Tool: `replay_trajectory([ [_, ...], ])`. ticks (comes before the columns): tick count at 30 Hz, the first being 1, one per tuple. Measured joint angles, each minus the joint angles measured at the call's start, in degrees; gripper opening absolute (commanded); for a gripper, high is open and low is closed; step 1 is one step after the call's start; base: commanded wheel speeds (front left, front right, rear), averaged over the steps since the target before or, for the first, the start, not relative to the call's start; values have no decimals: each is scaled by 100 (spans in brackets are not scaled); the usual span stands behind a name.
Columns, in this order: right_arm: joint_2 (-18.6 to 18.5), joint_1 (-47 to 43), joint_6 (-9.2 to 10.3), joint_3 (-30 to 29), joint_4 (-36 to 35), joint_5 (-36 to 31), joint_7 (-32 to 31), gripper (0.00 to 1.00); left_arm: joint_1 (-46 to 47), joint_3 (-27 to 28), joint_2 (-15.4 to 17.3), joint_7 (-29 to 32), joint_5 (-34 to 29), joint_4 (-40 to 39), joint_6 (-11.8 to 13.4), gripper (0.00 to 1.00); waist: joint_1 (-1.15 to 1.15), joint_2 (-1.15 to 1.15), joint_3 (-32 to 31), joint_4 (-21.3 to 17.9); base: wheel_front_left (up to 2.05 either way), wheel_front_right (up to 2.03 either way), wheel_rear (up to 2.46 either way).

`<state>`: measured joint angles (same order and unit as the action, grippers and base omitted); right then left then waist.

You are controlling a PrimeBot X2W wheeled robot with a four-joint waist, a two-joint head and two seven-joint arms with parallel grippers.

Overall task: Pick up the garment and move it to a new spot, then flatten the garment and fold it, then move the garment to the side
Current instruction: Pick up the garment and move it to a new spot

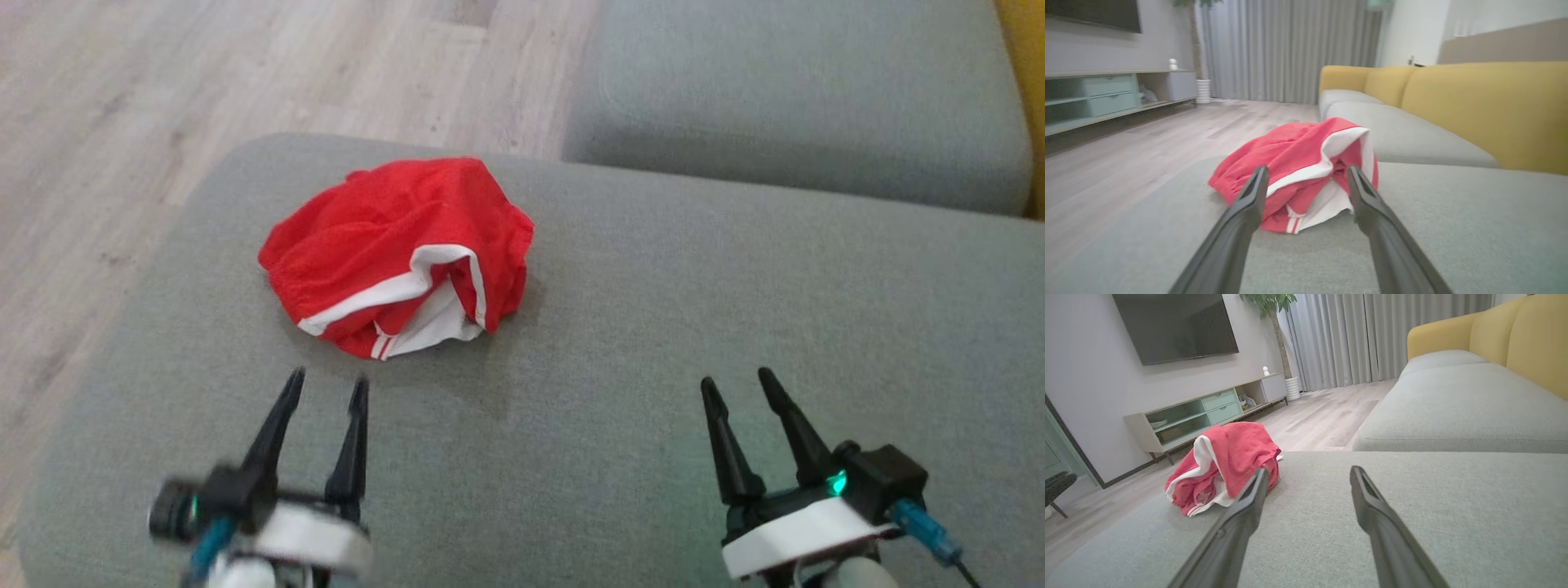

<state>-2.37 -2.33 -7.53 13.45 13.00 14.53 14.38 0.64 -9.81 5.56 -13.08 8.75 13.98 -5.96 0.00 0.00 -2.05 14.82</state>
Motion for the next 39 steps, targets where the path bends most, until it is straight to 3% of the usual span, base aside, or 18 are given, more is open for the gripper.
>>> replay_trajectory([
  [5,-5,250,0,-134,-66,-58,0,100,1559,-569,449,976,490,364,-119,100,2,0,371,-140,0,0,0],
  [8,-7,450,0,-171,-111,-58,0,100,2474,-1248,847,1692,1088,528,-148,100,2,0,597,-234,0,0,0],
  [14,-14,716,0,-194,-142,-101,0,100,3516,-2030,1452,2686,2345,902,-163,100,2,0,999,-467,0,0,0],
  [21,-25,827,0,-193,-180,-98,0,100,3927,-2506,1673,3329,3284,1284,-163,100,1,0,1282,-720,0,0,0],
  [27,-26,895,0,-185,-205,-99,0,100,4048,-2832,1753,3419,3486,1616,-163,100,1,0,1396,-814,0,0,0],
  [28,-26,895,0,-180,-204,-99,0,100,4073,-2896,1758,3412,3524,1647,-163,66,1,0,1404,-821,0,0,0],
  [29,-26,895,0,-178,-203,-99,0,100,4095,-2941,1760,3350,3529,1673,-163,0,1,0,1405,-824,0,0,0],
  [39,-26,884,0,-164,-119,-91,0,100,4373,-2882,1915,2204,3508,1740,-163,0,0,0,1154,-820,0,0,0],
])
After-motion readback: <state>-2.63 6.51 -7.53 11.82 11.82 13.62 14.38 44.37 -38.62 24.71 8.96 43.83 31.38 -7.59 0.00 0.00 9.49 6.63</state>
